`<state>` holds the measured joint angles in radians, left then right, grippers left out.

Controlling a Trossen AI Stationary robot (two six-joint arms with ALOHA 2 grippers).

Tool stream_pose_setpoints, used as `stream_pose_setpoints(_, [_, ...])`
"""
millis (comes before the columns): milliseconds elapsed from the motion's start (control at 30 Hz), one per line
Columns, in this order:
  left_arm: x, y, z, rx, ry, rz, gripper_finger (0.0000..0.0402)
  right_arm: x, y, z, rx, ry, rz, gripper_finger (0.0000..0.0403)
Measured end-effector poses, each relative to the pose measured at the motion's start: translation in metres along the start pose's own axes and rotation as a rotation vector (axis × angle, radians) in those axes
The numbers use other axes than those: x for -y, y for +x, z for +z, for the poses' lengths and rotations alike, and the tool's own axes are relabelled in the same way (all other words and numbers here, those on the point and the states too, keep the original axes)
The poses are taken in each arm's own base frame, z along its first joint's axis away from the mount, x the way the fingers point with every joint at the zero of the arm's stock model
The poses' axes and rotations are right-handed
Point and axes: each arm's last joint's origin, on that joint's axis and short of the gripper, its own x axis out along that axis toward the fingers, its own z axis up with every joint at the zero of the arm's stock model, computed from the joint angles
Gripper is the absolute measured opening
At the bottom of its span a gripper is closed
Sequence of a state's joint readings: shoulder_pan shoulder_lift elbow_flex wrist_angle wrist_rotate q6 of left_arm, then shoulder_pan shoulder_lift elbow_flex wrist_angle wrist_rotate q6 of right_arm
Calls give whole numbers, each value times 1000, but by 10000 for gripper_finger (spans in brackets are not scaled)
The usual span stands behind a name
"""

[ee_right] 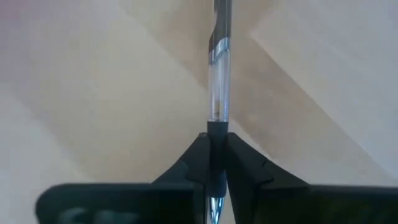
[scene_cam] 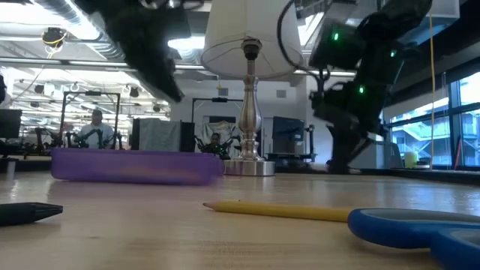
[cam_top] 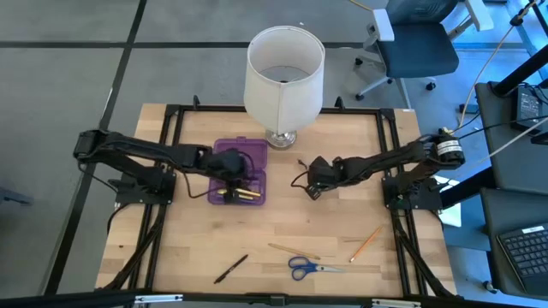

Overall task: Pick & place school supplies into a supply box
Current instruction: Put the black pen into the purple supply box

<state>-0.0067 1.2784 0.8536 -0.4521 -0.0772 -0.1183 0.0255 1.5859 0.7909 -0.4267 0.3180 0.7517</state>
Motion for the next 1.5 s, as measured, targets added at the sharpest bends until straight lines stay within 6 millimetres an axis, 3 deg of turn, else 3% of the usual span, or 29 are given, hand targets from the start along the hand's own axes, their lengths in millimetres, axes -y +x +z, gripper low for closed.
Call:
stream_pose_setpoints(200, [12, -20, 14, 193, -30, -54, 93, -26, -24, 0, 153, -48, 187, 42])
stream_pose_setpoints(400, [32, -16, 22, 294, 51, -114, 95, -62, -47, 5, 415, -167, 442, 44])
stream_pose_setpoints(533, [45, -11, 21, 380, 119, -152, 91, -76, -63, 5, 591, -219, 488, 45])
stream_pose_setpoints(733, [54, -8, 8, 527, 87, -218, 95, -84, -74, 3, 744, -280, 418, 45])
stream_pose_setpoints(1033, [50, 3, -13, 743, -54, -281, 127, -94, -88, -2, 838, -326, 466, 45])
stream_pose_setpoints(1300, [48, -2, -20, 904, -21, -292, 186, -101, -101, -4, 922, -320, 557, 45])
stream_pose_setpoints(1500, [48, -5, -18, 938, -56, -314, 195, -107, -99, -2, 976, -301, 606, 45])
